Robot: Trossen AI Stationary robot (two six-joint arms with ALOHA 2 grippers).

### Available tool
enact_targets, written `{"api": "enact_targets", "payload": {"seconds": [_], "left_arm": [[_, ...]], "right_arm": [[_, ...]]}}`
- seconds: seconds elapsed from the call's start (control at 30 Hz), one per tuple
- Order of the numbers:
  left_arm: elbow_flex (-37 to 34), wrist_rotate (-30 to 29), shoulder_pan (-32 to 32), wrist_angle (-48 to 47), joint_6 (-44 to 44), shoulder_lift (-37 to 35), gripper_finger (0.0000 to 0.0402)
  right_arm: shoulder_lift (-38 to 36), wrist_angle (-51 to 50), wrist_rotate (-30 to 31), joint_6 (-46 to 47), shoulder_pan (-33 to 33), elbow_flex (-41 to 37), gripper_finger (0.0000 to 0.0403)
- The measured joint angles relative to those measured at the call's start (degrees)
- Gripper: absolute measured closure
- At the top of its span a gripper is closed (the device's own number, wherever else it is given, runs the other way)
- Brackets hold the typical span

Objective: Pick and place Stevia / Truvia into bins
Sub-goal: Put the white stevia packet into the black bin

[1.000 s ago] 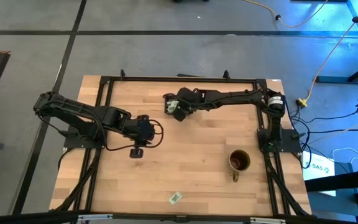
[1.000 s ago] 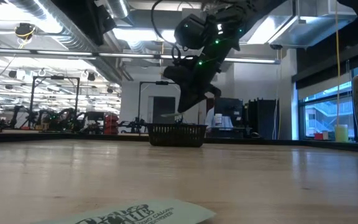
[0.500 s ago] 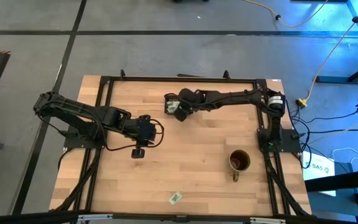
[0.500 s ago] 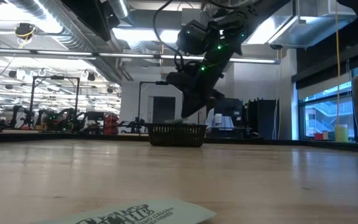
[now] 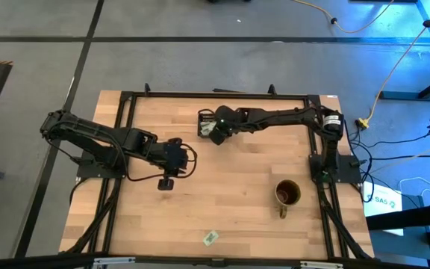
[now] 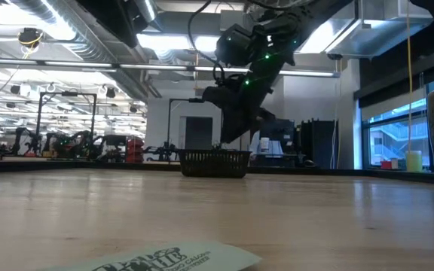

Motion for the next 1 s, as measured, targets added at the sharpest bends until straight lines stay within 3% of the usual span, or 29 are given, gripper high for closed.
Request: {"api": "enact_targets", "payload": {"seconds": [0.3, 0.47, 0.73, 1.0], "left_arm": [[0.0, 0.06, -0.08, 8.19, 1.82, 0.08, 0.0343], [0.01, 0.0, -1.34, 16.87, 7.5, 2.26, 0.033], [0.02, 1.22, -5.61, 27.62, 7.68, 13.39, 0.0282], [0.0, 5.24, -11.83, 38.6, 8.53, 25.01, 0.0294]], "right_arm": [[-9.11, 0.21, -3.27, -4.94, 8.37, 0.02, 0.0331], [-12.46, -3.89, 2.24, -7.63, 14.05, -0.59, 0.0331], [-26.78, 1.15, 2.95, -6.05, 20.54, -17.18, 0.0331], [-41.31, 8.14, 1.48, 0.28, 24.42, -30.92, 0.0331]]}}
